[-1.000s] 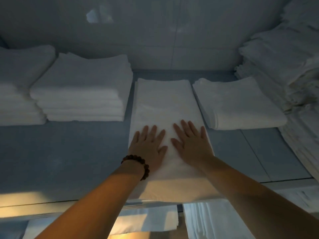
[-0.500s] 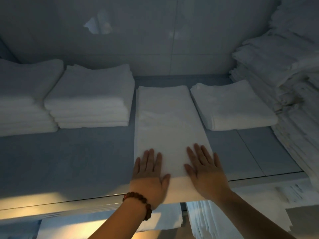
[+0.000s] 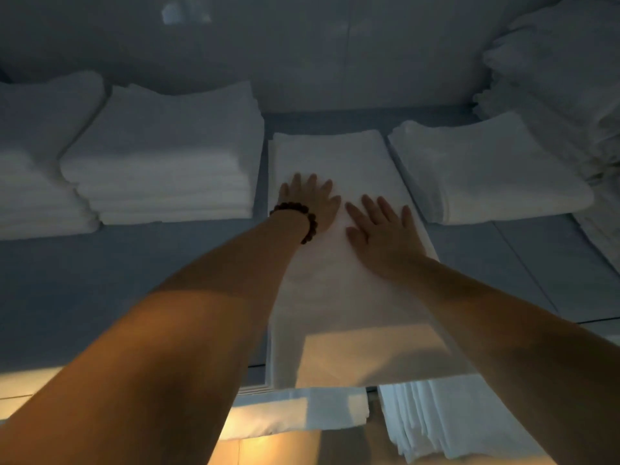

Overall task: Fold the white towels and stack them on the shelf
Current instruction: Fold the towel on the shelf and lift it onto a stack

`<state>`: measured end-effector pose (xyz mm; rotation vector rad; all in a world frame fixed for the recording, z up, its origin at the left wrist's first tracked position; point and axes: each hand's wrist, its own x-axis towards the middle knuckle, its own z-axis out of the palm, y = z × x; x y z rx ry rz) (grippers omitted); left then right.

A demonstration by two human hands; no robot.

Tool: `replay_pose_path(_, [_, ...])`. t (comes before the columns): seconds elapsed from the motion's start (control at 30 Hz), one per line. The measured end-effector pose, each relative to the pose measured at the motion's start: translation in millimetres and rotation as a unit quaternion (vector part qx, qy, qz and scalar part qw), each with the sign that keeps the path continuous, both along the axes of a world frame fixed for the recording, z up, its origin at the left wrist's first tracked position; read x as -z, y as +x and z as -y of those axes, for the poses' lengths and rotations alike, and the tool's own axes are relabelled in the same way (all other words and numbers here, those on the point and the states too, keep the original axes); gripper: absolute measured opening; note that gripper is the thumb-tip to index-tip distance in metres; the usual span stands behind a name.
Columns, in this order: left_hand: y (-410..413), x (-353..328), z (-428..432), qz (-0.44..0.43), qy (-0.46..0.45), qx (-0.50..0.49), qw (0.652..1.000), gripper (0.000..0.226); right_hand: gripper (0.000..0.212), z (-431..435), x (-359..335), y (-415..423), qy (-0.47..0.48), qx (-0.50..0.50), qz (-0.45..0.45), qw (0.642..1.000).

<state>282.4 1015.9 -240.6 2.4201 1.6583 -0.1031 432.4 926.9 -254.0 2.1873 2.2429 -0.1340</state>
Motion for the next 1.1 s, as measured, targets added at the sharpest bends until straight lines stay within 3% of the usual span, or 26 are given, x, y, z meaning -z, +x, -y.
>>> replay_pose_path(0.2, [-24.4,12.4,18.9,-0.053,0.054,-0.073,0.994,0.066,0.057,12.5,-5.6,2.6,-0.016,0.024,-0.002,1.0])
replay_pose_path(0.27, [-8.4,12.0,37.7,-0.026,0.07,-0.04,0.996,0.063,0.058,23.5,-5.2,0.8,-0.016,0.02,-0.009,1.0])
replay_pose_path(0.37, [4.2,17.8,64.4,0.013,0.059,0.029,0.998,0.059,0.059,42.0,-2.4,2.7,-0.017,-0.003,-0.012,1.0])
replay_pose_path(0.57, [-6.2,9.7,74.8,-0.003,0.04,-0.028,0.999,0.061,0.06,84.4,-0.7,28.4,-0.031,0.034,-0.003,0.999])
replay_pose_path(0.67, [-6.7,8.1,114.8,0.0,-0.002,-0.003,1.0,0.066,0.059,108.5,-6.7,32.3,-0.05,0.039,0.008,0.998])
replay_pose_path(0.77, [-15.8,8.6,171.2,0.014,-0.033,0.079,0.996,0.073,0.059,135.7,-12.7,28.0,-0.029,-0.072,0.003,0.997])
replay_pose_path(0.83, [-26.4,4.8,203.0,0.016,-0.04,0.107,0.993,0.085,0.072,155.7,-14.2,26.4,-0.035,-0.152,0.007,0.988])
replay_pose_path(0.97, [-46.8,0.8,246.5,-0.067,-0.028,0.145,0.987,0.113,0.107,179.8,-9.5,38.5,-0.053,-0.186,0.036,0.98])
replay_pose_path(1.1, [-35.9,-0.1,272.6,-0.109,-0.001,0.068,0.992,0.108,0.105,194.7,-5.1,45.6,-0.027,-0.177,0.064,0.982])
